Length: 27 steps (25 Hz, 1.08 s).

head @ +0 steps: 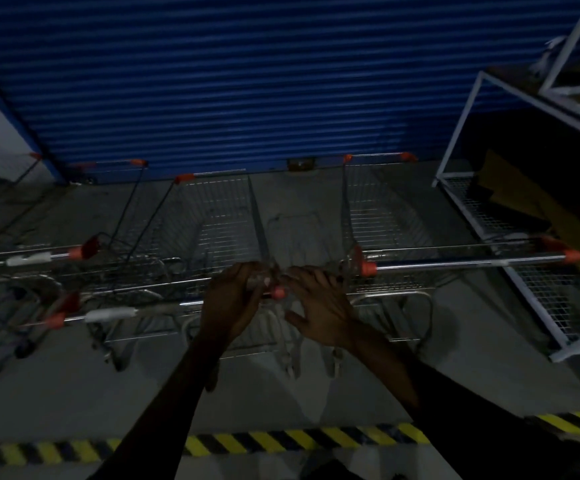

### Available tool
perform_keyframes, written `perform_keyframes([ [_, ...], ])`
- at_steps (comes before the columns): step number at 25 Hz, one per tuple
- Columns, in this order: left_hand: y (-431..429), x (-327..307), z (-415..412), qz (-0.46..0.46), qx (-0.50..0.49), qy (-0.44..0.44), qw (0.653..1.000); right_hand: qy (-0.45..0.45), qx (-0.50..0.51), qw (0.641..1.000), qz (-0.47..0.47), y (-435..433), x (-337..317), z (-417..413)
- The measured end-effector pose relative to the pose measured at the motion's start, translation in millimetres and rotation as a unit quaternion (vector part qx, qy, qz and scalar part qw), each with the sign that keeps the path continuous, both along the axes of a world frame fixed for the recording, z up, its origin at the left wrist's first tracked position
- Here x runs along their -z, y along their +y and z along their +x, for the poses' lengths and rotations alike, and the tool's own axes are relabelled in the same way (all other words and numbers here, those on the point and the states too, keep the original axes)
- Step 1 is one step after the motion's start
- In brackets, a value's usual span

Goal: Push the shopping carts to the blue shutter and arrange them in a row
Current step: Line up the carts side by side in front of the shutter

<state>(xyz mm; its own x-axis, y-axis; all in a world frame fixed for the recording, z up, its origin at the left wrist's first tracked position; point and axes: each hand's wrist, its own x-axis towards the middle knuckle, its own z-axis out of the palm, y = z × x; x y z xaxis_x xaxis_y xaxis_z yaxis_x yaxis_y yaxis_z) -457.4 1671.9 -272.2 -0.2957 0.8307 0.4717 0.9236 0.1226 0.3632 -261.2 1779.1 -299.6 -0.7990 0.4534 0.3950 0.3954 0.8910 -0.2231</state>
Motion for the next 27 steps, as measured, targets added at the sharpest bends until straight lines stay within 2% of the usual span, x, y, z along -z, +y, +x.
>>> perform_keyframes([
  [4, -42, 31, -60, -0.049, -0.034, 0.014, 0.998, -0.062, 0.033, 0.997, -0.017, -18, 13, -43],
  [7, -60, 46, -84, -0.077, -0.053, 0.075, 0.993, -0.112, 0.064, 0.992, -0.004, -17, 20, -58],
  [11, -65, 57, -103, -0.094, -0.053, 0.147, 0.983, -0.104, 0.080, 0.991, 0.034, -11, 20, -66],
  [16, -56, 62, -103, -0.091, -0.032, 0.106, 0.990, -0.121, 0.108, 0.982, 0.096, -9, 16, -63],
  [25, -26, 65, -87, -0.094, 0.005, 0.020, 0.995, -0.139, 0.128, 0.978, 0.093, 17, 15, -45],
  [27, -21, 65, -83, -0.098, 0.010, 0.020, 0.995, -0.132, 0.135, 0.980, 0.069, 19, 17, -38],
])
